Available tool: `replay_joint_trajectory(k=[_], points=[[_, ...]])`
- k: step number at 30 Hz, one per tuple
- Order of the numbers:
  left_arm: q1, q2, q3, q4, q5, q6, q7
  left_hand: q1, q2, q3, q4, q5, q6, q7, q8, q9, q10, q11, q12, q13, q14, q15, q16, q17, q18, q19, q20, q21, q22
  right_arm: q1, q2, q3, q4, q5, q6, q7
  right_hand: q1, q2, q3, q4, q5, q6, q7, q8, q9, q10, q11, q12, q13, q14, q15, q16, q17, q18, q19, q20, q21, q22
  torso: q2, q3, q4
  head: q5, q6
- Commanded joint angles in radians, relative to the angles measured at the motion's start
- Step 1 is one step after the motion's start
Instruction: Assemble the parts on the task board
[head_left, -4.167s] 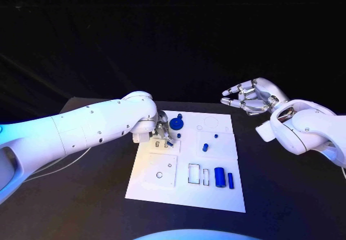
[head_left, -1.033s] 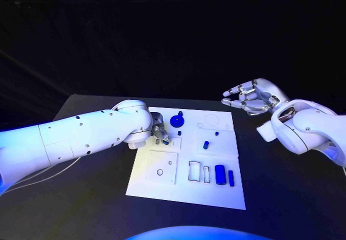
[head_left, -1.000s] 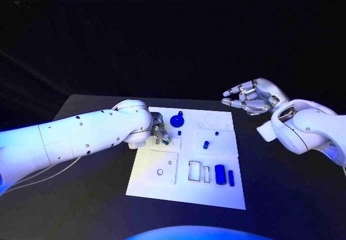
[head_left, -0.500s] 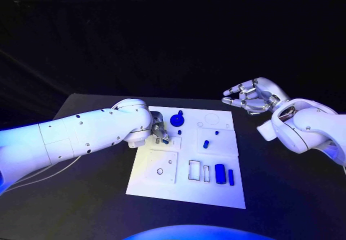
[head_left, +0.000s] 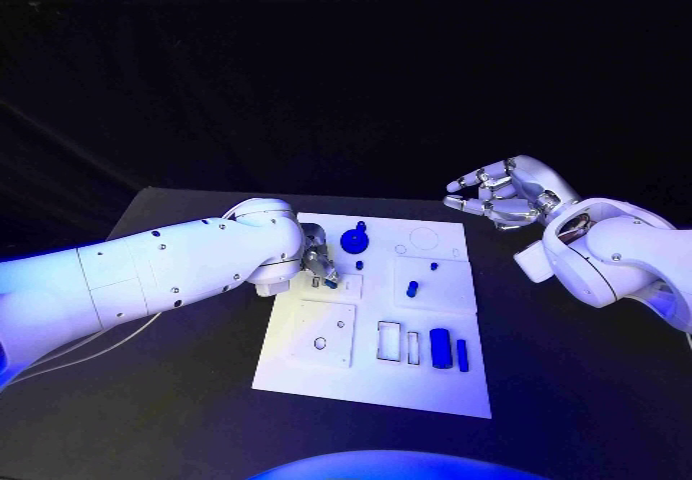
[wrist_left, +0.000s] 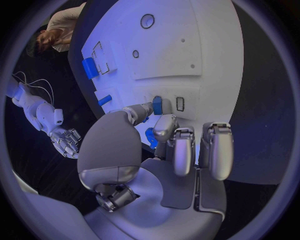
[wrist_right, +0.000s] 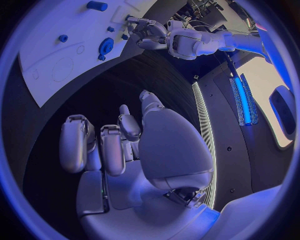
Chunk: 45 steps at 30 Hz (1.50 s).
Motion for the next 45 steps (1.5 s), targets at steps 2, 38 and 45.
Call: replay_joint_trajectory(k=[2,38,45], points=[[-0.001,0.0,0.0,0.003,-0.007,0.013,-0.04,0.0,0.001,-0.011,0.001,-0.004,0.035,-0.032,0.006,0.005,0.005,-0.005,0.004,0.001,0.105,-0.01,0.002,0.263,-0.015,0.081,-0.006,0.006,0.229,-0.001,0.001,0.0,0.0,-0.01,0.014,0.007,-0.004,0.004,-0.005,0.003,-0.004,-0.003,-0.003,0.006,0.0,-0.003,-0.002,-0.001,-0.001,0.061,-0.005,-0.006,0.103,0.011,-0.003,0.0,-0.005,0.102,0.0,-0.0003,-0.0002,0.001,-0.001],[-0.001,-0.001,0.001,-0.004,-0.007,0.003,-0.041,-0.036,0.015,-0.284,0.136,-0.006,0.044,-0.033,0.037,-0.009,0.011,-0.006,0.028,0.011,0.105,-0.011,0.002,0.263,-0.016,0.086,-0.011,0.009,0.236,-0.002,-0.003,0.0,0.002,-0.01,0.01,0.009,-0.008,0.005,-0.008,0.006,-0.007,-0.004,-0.003,0.007,0.0,-0.004,-0.002,-0.002,-0.004,0.061,-0.005,-0.008,0.1,0.012,-0.004,0.0,-0.009,0.1,0.0,0.0004,-0.0002,-0.002,-0.002],[-0.001,-0.008,0.003,0.001,-0.013,-0.002,-0.041,-0.05,0.04,-0.397,0.141,-0.004,0.044,-0.033,0.041,-0.017,0.012,-0.006,0.034,0.014,0.105,-0.011,0.002,0.263,-0.017,0.088,-0.012,0.01,0.238,-0.002,-0.004,0.0,0.002,-0.01,0.009,0.009,-0.01,0.004,-0.01,0.007,-0.009,-0.005,-0.003,0.007,0.0,-0.004,-0.002,-0.002,-0.004,0.061,-0.005,-0.009,0.1,0.012,-0.005,0.0,-0.01,0.1,0.0,0.0006,-0.0008,-0.002,0.0]])
